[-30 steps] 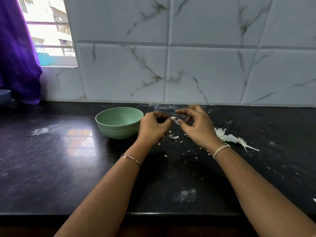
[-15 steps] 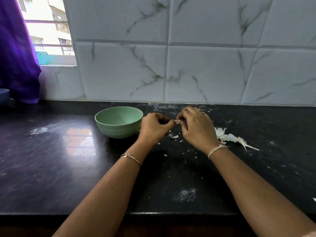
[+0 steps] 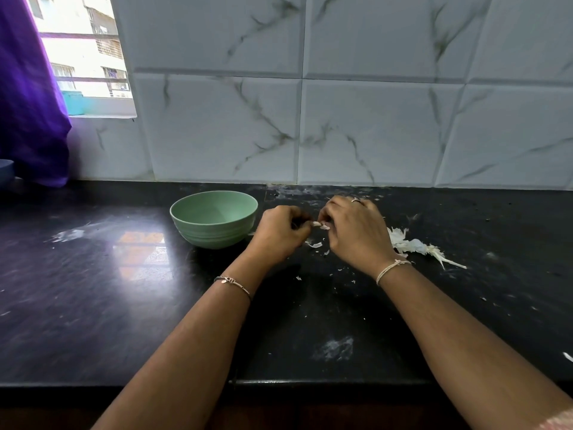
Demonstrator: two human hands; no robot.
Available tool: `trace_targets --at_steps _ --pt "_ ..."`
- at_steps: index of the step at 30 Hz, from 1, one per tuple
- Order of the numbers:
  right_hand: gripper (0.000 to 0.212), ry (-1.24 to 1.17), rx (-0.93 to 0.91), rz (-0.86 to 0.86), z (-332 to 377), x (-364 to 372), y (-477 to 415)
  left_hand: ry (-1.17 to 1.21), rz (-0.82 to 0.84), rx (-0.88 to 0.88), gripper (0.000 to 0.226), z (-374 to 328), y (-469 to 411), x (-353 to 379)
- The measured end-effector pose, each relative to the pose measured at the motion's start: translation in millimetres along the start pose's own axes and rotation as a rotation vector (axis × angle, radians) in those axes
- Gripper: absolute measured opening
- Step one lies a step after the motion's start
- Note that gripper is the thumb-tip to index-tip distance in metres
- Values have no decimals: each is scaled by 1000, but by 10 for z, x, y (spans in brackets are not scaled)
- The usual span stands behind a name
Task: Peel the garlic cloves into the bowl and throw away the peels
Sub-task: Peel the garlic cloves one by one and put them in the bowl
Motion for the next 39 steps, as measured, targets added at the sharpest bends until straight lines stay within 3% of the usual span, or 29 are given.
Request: trace_targets --at_steps 5,11,16,20,24,29,32,36,39 --pt "14 -185 10 48 -64 52 -15 27 -27 33 17 -4 -20 -9" --pt "10 -260 -10 12 -50 53 -25 337 -107 -34 13 77 -49 1" --pt "12 -274 28 -7 -62 58 -26 466 -36 -30 20 62 -64 37" --pt "8 -297 10 -14 -75 65 -43 483 -10 -29 35 77 -61 47" --pt "7 -311 -41 -23 -65 66 -44 504 3 -24 30 93 -67 49" --pt "11 -398 79 -108 -224 3 -45 508 23 -25 26 91 -63 49" --pt "22 -443 131 -10 -290 65 -53 535 55 -17 30 98 -62 58" --pt "7 -384 168 18 -294 73 -41 591 89 -32 27 107 -56 76" --pt "25 -406 169 -1 -290 60 -42 618 91 -52 21 123 -60 96"
Point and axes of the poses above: each hand's wrist, its own y-axis away from the middle knuckle, its own x-axis out of the palm, z = x × y, the point moved 4 cm from there along -y, towards the middle knuckle, and after that the axes turned 14 degrees about z, right-handed, at the moved point
